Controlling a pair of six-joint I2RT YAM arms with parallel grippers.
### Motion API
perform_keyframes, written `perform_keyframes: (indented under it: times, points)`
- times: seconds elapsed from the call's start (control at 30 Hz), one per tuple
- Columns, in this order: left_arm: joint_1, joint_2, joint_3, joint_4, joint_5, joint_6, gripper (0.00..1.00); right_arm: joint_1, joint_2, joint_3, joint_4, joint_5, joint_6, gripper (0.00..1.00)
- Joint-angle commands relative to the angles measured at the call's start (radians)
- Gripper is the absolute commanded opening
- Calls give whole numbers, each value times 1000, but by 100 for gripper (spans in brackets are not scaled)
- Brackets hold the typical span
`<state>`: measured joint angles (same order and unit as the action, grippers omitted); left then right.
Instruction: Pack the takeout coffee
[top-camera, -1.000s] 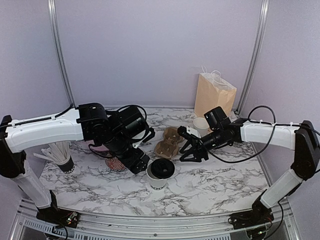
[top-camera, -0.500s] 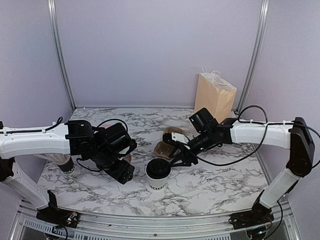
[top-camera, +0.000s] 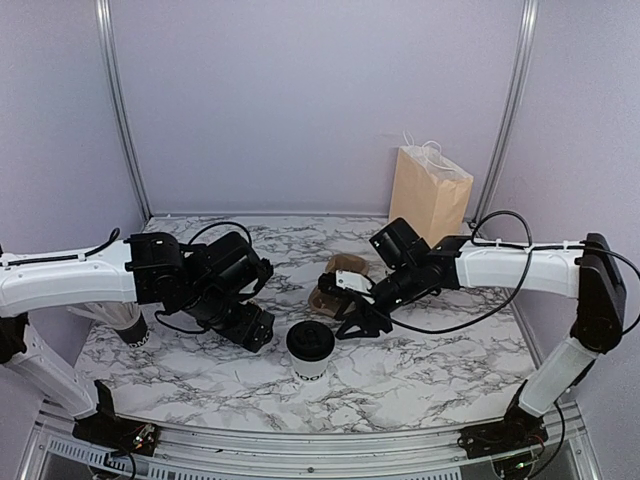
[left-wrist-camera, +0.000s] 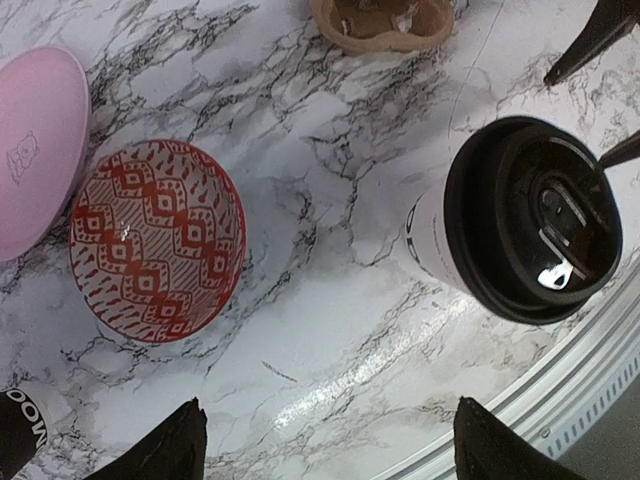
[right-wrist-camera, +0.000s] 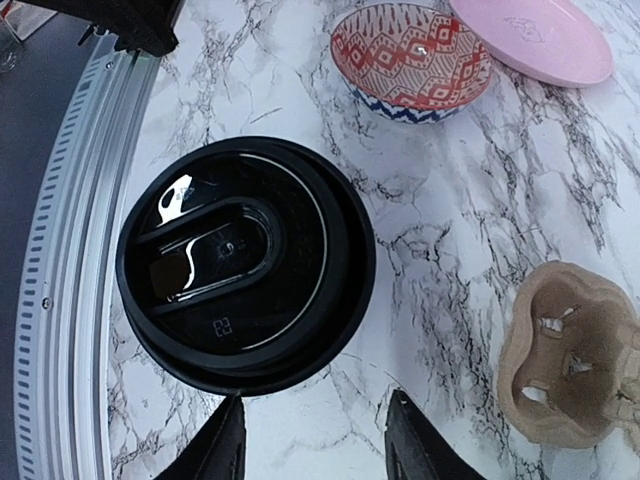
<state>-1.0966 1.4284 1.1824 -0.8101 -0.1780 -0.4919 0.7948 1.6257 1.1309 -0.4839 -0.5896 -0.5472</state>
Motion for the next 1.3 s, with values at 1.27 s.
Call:
perform_keyframes:
  times: [1.27]
  points:
    - [58, 31, -306, 761, 292, -547, 57, -118, 185, 105, -79, -504, 371, 55]
